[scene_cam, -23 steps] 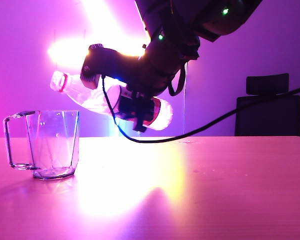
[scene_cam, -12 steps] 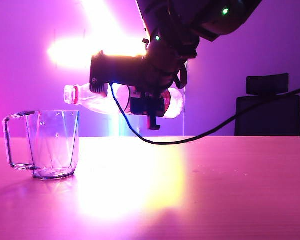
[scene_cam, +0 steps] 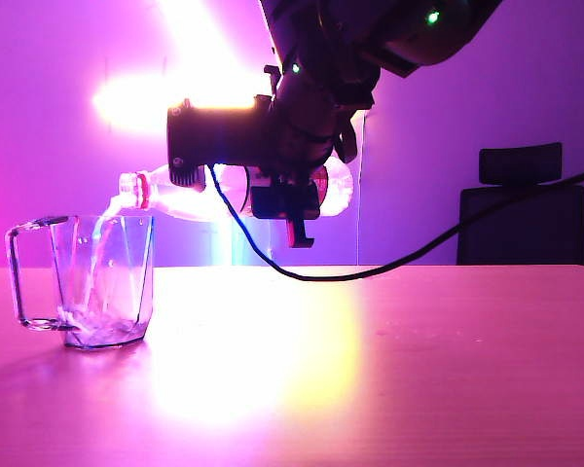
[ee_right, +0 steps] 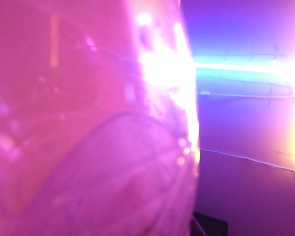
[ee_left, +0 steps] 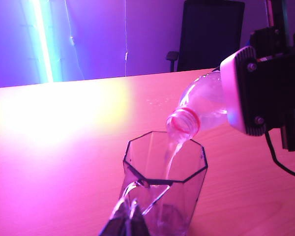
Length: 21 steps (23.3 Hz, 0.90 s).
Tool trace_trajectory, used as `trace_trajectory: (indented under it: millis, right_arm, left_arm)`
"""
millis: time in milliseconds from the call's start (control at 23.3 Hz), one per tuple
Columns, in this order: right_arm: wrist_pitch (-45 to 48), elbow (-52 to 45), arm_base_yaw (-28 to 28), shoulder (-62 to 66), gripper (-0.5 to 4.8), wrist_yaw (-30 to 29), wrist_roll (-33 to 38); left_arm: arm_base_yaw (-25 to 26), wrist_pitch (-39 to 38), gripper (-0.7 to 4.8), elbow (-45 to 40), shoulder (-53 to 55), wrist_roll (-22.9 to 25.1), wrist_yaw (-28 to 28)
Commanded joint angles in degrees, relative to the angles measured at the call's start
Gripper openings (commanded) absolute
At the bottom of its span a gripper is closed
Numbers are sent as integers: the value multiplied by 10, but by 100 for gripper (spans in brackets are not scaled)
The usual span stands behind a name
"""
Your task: Pick up the mineral water bottle on the table and pour water into the mug until it's half full.
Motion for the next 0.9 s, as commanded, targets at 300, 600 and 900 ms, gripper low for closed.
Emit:
trace_trajectory:
  millis: [300,600,900]
  right_arm:
    - [32,6,5,-8,229,31,-31]
    - [36,6,5,-8,229,57,-43]
    - [44,6,6,-8,229,58,-44]
  left_arm:
    - [0,6,-2,2,1,-2,2]
    - [0,7,-2,2,1,-2,2]
    - [0,6,-2,2,1,-2,2]
